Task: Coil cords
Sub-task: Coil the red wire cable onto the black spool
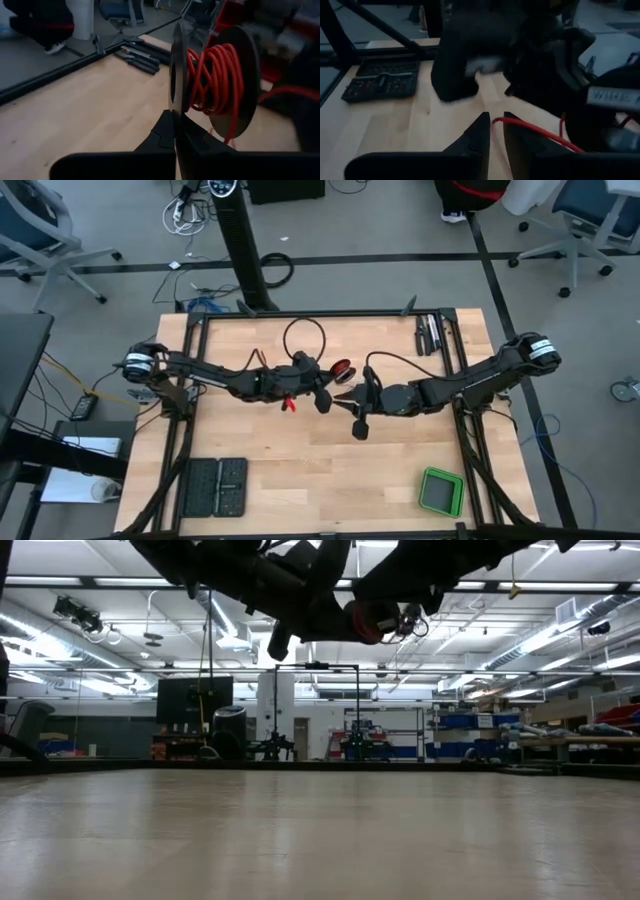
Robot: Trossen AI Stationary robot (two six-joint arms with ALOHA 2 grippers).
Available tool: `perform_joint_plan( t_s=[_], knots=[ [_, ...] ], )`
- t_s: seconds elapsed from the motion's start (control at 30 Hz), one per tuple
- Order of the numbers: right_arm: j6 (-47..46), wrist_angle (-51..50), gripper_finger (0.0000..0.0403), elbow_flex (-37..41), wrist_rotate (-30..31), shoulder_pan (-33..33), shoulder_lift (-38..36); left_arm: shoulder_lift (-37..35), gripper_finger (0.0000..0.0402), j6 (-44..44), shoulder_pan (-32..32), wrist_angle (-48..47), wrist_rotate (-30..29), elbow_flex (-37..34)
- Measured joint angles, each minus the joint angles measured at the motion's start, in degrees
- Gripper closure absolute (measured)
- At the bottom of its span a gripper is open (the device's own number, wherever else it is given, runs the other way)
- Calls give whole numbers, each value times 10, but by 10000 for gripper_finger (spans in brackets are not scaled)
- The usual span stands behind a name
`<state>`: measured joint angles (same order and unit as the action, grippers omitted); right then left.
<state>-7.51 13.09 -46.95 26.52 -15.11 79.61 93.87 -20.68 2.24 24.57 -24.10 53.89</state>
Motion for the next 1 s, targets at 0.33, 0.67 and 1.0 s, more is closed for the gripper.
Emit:
perform_joint_plan(
  t_s=[0.33,0.67,1.0],
  knots=[
    [26,-62,351,-44,2,7,0,82,401,24,2,54,24,0],
    [-13,-140,369,-63,-4,-28,-22,82,401,56,4,45,15,-1],
    [-128,-256,396,-61,34,-72,-24,79,401,60,5,98,18,0]
  ],
)
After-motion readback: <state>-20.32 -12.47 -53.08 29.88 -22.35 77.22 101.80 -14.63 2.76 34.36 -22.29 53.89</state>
